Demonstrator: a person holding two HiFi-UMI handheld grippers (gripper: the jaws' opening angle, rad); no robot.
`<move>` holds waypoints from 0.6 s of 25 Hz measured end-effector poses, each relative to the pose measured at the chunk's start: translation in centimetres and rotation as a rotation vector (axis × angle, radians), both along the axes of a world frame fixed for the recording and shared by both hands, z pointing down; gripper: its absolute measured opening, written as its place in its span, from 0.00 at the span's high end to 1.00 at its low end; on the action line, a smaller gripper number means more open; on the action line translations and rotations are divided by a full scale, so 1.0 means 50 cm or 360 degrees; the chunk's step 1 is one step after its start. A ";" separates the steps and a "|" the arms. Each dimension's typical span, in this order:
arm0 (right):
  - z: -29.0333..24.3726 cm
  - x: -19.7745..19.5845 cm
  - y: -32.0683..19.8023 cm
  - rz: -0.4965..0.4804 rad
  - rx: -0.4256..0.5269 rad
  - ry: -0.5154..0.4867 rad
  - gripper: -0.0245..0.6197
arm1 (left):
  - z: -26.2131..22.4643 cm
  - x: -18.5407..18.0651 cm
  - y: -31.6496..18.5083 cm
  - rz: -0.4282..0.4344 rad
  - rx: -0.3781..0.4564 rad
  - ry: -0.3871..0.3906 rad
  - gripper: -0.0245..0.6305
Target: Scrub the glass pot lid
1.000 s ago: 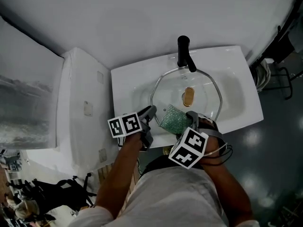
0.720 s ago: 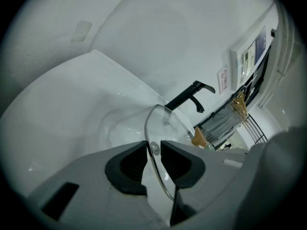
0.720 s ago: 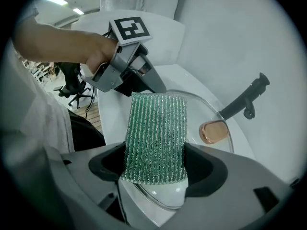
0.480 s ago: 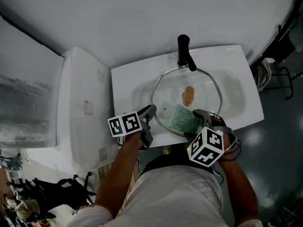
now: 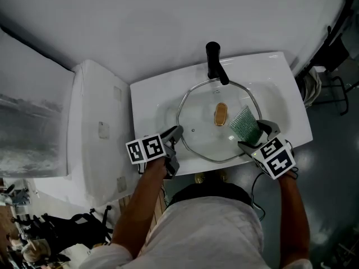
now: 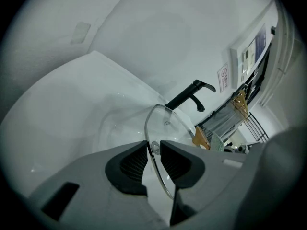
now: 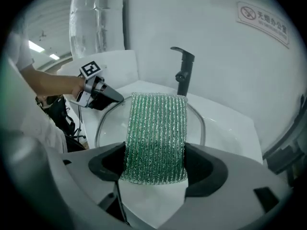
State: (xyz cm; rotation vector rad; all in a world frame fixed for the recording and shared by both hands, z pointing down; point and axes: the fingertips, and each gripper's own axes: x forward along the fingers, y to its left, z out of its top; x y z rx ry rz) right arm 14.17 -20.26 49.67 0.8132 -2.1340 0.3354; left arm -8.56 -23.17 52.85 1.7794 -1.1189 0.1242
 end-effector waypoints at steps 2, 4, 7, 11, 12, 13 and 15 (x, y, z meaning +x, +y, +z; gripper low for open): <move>0.005 0.013 -0.010 0.0053 -0.0019 -0.0058 0.42 | 0.000 0.001 0.000 -0.0002 -0.0001 -0.0002 0.82; 0.005 0.018 -0.014 0.0089 -0.0029 -0.0107 0.42 | 0.000 0.001 0.000 -0.0004 -0.0004 -0.0006 0.82; -0.009 0.008 -0.002 0.0069 -0.0005 -0.0085 0.42 | 0.000 -0.001 -0.001 -0.0005 -0.0008 -0.0011 0.82; -0.042 -0.029 0.031 -0.0062 0.0078 0.0093 0.42 | 0.001 0.000 -0.002 -0.0007 -0.0009 -0.0014 0.82; -0.049 -0.042 0.041 -0.0109 0.0100 0.0138 0.42 | 0.002 0.000 -0.002 -0.0007 -0.0010 -0.0014 0.82; -0.055 -0.056 0.051 -0.0156 0.0119 0.0179 0.42 | 0.002 0.000 -0.002 -0.0007 -0.0010 -0.0014 0.82; -0.059 -0.084 0.073 -0.0246 0.0142 0.0251 0.42 | 0.001 0.000 -0.001 -0.0009 -0.0009 -0.0015 0.82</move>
